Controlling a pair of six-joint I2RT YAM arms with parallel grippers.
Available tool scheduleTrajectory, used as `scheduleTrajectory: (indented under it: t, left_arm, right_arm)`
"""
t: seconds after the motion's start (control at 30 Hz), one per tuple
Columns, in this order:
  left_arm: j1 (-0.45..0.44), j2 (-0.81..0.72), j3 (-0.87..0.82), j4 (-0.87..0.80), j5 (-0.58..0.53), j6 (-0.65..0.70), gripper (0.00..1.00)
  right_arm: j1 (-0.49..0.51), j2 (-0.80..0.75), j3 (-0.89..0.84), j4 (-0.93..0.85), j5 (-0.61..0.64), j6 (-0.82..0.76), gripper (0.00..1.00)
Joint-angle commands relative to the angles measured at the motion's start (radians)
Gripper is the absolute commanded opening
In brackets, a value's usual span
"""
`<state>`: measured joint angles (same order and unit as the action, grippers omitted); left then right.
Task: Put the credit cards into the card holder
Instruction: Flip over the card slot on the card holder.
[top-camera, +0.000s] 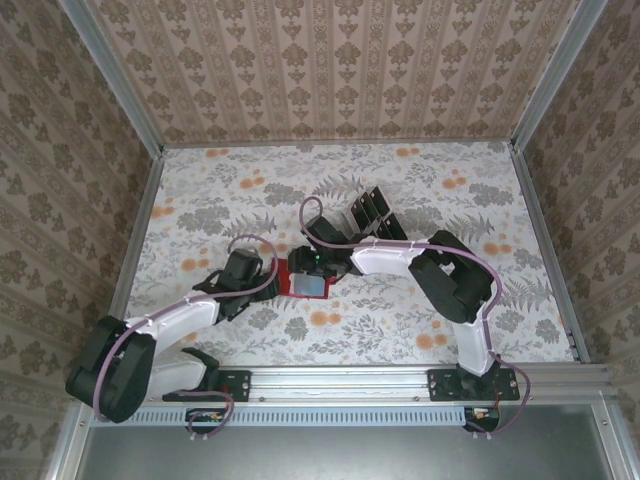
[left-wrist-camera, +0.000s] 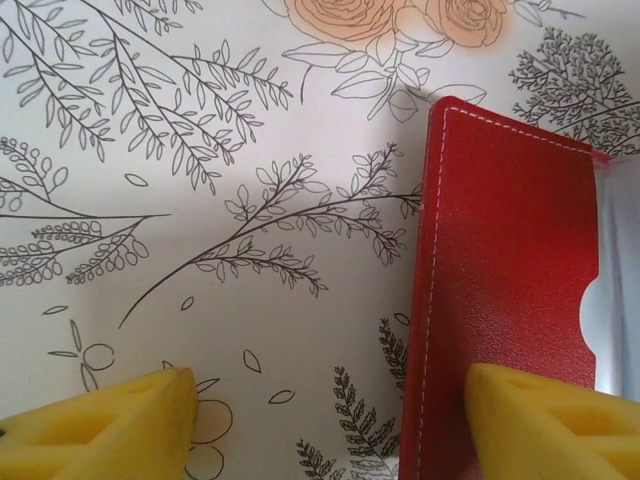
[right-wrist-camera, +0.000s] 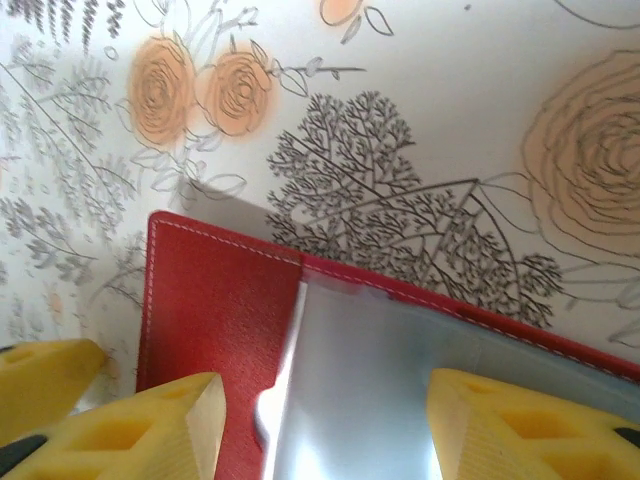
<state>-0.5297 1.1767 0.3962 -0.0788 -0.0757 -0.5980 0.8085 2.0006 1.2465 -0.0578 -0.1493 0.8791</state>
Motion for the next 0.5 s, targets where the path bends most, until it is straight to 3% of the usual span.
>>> scheduleTrajectory:
  t: [0.0, 0.47]
  left_arm:
    - [-0.006, -0.056, -0.016, 0.017, -0.003, 0.004, 0.72]
    - [-0.045, -0.386, -0.126, 0.065, 0.054, 0.025, 0.71]
  right_arm:
    - [-0.005, 0.030, -0.030, 0.047, -0.047, 0.080, 0.57]
    - [-0.006, 0.024, -0.062, 0.088, -0.044, 0.141, 0.58]
